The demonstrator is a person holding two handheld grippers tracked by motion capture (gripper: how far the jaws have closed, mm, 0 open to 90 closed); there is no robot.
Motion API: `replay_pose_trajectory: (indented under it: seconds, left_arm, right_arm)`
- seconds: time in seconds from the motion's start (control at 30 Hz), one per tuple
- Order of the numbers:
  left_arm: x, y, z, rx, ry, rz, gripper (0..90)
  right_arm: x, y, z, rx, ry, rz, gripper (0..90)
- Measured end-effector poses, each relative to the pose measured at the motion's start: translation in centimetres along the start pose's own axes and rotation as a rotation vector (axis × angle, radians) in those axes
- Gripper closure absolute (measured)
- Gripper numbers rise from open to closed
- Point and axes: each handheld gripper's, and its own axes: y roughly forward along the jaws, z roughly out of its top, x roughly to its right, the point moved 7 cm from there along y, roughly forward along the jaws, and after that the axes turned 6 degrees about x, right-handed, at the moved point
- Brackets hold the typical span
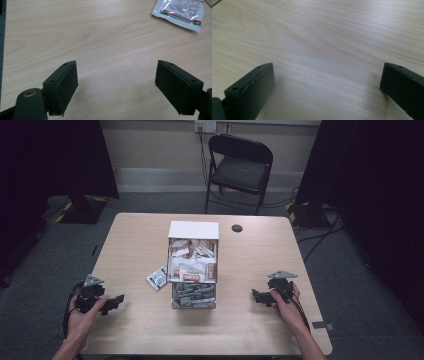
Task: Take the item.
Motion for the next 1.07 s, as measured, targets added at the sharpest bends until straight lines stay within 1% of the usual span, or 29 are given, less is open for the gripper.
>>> replay_pose_trajectory:
  seconds: [0.03, 0.07, 0.13, 0.17, 0.2, 0.23, 0.27, 0.3, 0.37, 0.4, 0.5, 0.53, 0.57, 0.63, 0.93, 1.0, 1.07]
  left_arm:
    - [-0.3, 0.1, 0.0, 0.004, 0.004, 0.014, 18.5]
    - [-0.4, 0.2, 0.0, 0.010, 0.000, 0.019, 18.5]
    - [-0.7, 0.4, -0.3, -0.006, 0.004, 0.026, 19.0]
    - [-0.7, 0.4, -0.3, -0.006, 0.004, 0.026, 18.6]
    - [-0.9, 0.6, -0.6, -0.015, 0.012, 0.026, 18.8]
    - [-0.9, 0.7, -0.8, -0.021, 0.010, 0.028, 18.8]
    - [-1.0, 0.8, -0.9, -0.020, 0.019, 0.027, 18.8]
    - [-1.0, 0.8, -1.0, -0.018, 0.022, 0.037, 18.8]
    - [-1.0, 0.9, -1.0, -0.007, 0.032, 0.035, 17.4]
    - [-1.1, 0.9, -1.0, -0.004, 0.035, 0.039, 16.8]
    - [-1.0, 1.1, -1.0, 0.007, 0.033, 0.041, 14.3]
    - [-1.0, 1.2, -1.2, 0.040, 0.037, 0.038, 12.8]
    - [-0.9, 1.3, -1.2, 0.059, 0.037, 0.030, 11.5]
    - [-1.0, 1.3, -1.3, 0.081, 0.038, 0.027, 10.6]
    - [-1.0, 1.3, -1.4, 0.080, 0.035, 0.038, 10.2]
    - [-0.9, 1.3, -1.4, 0.078, 0.024, 0.053, 9.1]
    - [-0.9, 1.3, -1.4, 0.077, 0.024, 0.054, 8.9]
  right_arm:
    - [0.0, 0.0, 0.0, 0.000, 0.000, 0.000, 0.0]
    - [0.0, 0.0, 0.0, 0.000, 0.000, 0.000, 0.0]
    - [0.0, 0.0, 0.0, 0.000, 0.000, 0.000, 0.0]
    - [0.0, 0.0, 0.0, 0.000, 0.000, 0.000, 0.0]
    - [0.0, 0.0, 0.0, 0.000, 0.000, 0.000, 0.0]
    - [0.0, 0.0, 0.0, 0.000, 0.000, 0.000, 0.0]
    - [0.0, 0.0, 0.0, 0.000, 0.000, 0.000, 0.0]
    - [0.0, 0.0, 0.0, 0.000, 0.000, 0.000, 0.0]
    - [0.0, 0.0, 0.0, 0.000, 0.000, 0.000, 0.0]
    - [0.0, 0.0, 0.0, 0.000, 0.000, 0.000, 0.0]
    - [0.0, 0.0, 0.0, 0.000, 0.000, 0.000, 0.0]
    - [0.0, 0.0, 0.0, 0.000, 0.000, 0.000, 0.0]
    - [0.0, 0.0, 0.0, 0.000, 0.000, 0.000, 0.0]
    - [0.0, 0.0, 0.0, 0.000, 0.000, 0.000, 0.0]
    - [0.0, 0.0, 0.0, 0.000, 0.000, 0.000, 0.0]
    - [0.0, 0.0, 0.0, 0.000, 0.000, 0.000, 0.0]
    - [0.0, 0.0, 0.0, 0.000, 0.000, 0.000, 0.0]
